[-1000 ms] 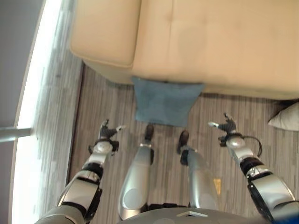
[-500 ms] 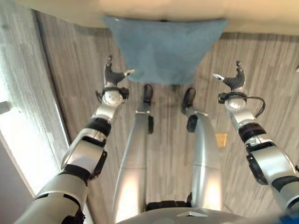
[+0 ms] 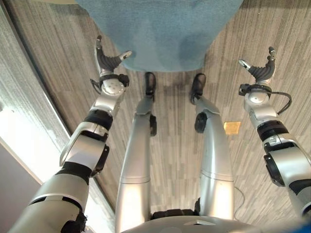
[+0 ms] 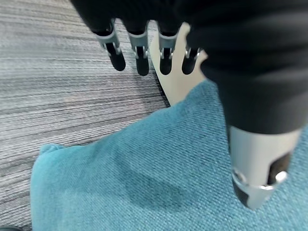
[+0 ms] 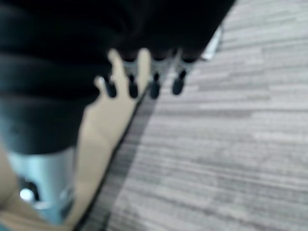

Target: Pick up all the scattered cushions and arrange them neatly on the sofa.

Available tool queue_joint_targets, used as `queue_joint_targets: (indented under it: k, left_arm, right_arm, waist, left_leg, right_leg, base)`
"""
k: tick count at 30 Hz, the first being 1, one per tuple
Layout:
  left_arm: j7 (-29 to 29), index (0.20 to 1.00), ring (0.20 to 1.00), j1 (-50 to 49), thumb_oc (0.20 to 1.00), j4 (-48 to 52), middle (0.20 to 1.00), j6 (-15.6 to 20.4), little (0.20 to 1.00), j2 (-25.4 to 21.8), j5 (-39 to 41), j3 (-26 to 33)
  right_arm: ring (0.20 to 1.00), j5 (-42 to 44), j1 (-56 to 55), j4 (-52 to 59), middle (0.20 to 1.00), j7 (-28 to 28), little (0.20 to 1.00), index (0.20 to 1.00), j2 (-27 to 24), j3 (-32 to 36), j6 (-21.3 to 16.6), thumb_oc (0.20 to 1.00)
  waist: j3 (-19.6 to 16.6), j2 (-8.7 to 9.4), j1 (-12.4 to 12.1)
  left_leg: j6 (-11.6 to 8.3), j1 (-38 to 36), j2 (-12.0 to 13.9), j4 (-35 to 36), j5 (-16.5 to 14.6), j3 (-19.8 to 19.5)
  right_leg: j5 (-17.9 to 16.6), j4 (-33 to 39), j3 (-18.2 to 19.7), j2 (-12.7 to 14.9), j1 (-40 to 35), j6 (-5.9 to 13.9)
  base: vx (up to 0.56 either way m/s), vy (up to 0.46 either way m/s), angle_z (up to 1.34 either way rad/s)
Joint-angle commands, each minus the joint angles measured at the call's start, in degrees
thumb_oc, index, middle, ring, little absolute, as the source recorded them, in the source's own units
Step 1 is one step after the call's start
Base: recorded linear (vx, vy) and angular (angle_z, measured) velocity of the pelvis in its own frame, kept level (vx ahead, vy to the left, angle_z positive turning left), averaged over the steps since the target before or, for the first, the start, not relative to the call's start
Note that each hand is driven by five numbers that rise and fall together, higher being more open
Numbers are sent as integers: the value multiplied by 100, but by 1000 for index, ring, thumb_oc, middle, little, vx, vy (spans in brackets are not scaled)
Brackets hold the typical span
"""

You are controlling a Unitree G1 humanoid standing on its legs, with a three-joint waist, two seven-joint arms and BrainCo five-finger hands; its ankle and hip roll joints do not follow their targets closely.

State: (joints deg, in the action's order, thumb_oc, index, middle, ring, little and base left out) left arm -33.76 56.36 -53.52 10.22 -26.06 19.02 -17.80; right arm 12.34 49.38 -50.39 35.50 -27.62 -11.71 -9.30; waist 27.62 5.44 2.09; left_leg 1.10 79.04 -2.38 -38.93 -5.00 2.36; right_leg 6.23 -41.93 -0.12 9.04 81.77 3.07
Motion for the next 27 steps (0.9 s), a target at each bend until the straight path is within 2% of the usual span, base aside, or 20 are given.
queue_joint_targets:
  k: [1, 4, 12, 20, 27]
  left_arm:
    - [129, 1000, 1000, -463, 1000, -164, 1000, 149, 1000, -91, 103, 167]
    - [351, 1000, 1000, -196, 1000, -248, 1000, 169, 1000, -356, 282, 100]
    - [805, 1000, 1000, 245, 1000, 19, 1000, 474, 1000, -515, 1107, -1]
    - [993, 1000, 1000, 503, 1000, 203, 1000, 567, 1000, -181, 1354, -217]
    - [989, 1000, 1000, 525, 1000, 427, 1000, 611, 1000, 72, 1318, -309]
  right_arm:
    - [1000, 180, -567, 191, 1000, 5, 1000, 1000, -33, -100, -204, 1000]
    - [1000, 311, -431, 211, 1000, -108, 1000, 1000, -166, -89, -264, 1000]
    - [1000, 732, -242, 421, 1000, -345, 1000, 1000, -314, -47, -456, 1000]
    - [1000, 1023, 305, 470, 1000, -496, 1000, 1000, -220, -300, -671, 1000]
    - [1000, 1004, 649, 612, 1000, -554, 1000, 1000, -224, -526, -698, 1000]
  waist:
    - [-862, -198, 42]
    - [-912, -205, 75]
    - [-940, -259, 163]
    - [-1044, -330, 138]
    - [-1069, -379, 85]
  left_leg:
    - [122, -60, -386, 199, -393, -342]
    - [115, 118, -377, 153, -383, -342]
    - [110, 469, -430, 114, -317, -333]
    - [114, 736, -468, 76, -283, -220]
    - [116, 856, -478, 25, -258, -212]
  right_leg:
    - [221, -190, -61, -125, -108, 174]
    - [214, -199, -36, -128, 31, 186]
    - [178, -289, 29, -95, 392, 230]
    - [151, -304, 93, -121, 657, 255]
    - [134, -361, 128, -133, 784, 276]
  base:
    - [30, 34, -2]
    - [0, 0, 0]
    - [18, 25, 0]
    - [6, 14, 0]
    - [0, 0, 0]
